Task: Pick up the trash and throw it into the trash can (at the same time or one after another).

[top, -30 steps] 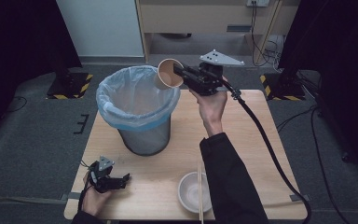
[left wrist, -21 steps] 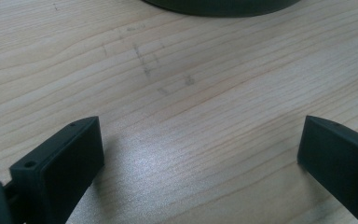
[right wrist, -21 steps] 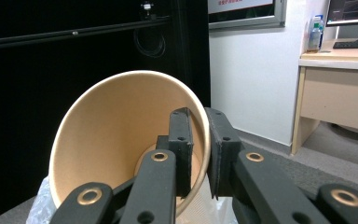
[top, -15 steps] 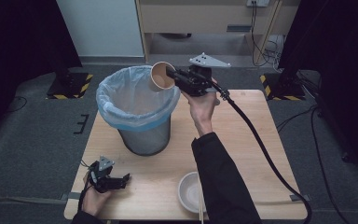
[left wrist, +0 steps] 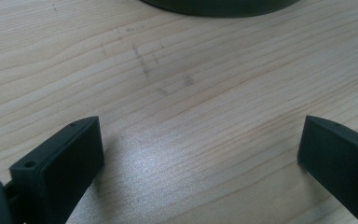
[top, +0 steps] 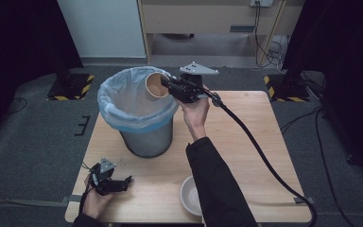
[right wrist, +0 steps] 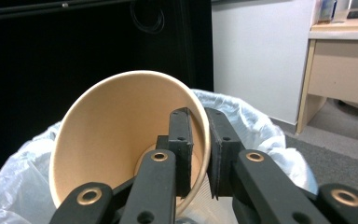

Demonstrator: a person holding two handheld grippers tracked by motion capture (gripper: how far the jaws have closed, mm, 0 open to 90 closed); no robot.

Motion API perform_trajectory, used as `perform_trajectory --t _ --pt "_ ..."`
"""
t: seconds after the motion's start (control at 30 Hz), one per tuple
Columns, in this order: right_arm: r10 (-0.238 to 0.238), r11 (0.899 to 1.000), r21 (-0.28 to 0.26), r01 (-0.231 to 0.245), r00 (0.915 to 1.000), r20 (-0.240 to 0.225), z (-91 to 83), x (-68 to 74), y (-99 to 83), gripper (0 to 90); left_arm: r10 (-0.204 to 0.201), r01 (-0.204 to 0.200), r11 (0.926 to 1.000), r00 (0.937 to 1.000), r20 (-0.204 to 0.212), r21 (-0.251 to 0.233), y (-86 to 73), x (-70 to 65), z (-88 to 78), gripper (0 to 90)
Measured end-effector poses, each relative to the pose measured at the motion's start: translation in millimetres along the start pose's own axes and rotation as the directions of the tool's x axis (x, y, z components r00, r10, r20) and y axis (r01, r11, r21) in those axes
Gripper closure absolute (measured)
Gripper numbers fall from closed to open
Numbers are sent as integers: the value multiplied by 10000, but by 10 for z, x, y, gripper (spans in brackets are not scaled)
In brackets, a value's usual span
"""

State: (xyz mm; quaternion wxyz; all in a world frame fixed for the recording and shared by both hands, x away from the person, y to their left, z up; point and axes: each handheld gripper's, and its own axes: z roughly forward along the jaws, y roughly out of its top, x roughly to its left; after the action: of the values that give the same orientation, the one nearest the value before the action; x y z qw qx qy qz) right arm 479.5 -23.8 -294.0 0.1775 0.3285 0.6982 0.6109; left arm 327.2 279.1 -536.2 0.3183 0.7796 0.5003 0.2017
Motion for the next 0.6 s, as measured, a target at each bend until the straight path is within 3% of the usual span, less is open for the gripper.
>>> perform_trajectory --t 0.17,0.27,0.3,0.47,0.6 --pt "-74 9993 379 77 9999 -77 64 -3 -62 809 16 -16 10000 10000 0 15 0 1 -1 0" --pt "-47 9983 582 64 9996 -293 104 -9 -99 667 16 -16 10000 10000 2 17 0 1 -1 0" --pt "-126 9989 452 135 9997 -194 104 -5 -101 596 16 -16 10000 10000 1 16 0 1 -1 0" --pt "-251 9996 148 253 9996 -137 40 5 -50 551 26 -26 10000 10000 5 19 0 1 -1 0" --pt "-381 9987 -347 381 9993 8 -136 0 53 479 21 -21 10000 10000 7 17 0 1 -1 0"
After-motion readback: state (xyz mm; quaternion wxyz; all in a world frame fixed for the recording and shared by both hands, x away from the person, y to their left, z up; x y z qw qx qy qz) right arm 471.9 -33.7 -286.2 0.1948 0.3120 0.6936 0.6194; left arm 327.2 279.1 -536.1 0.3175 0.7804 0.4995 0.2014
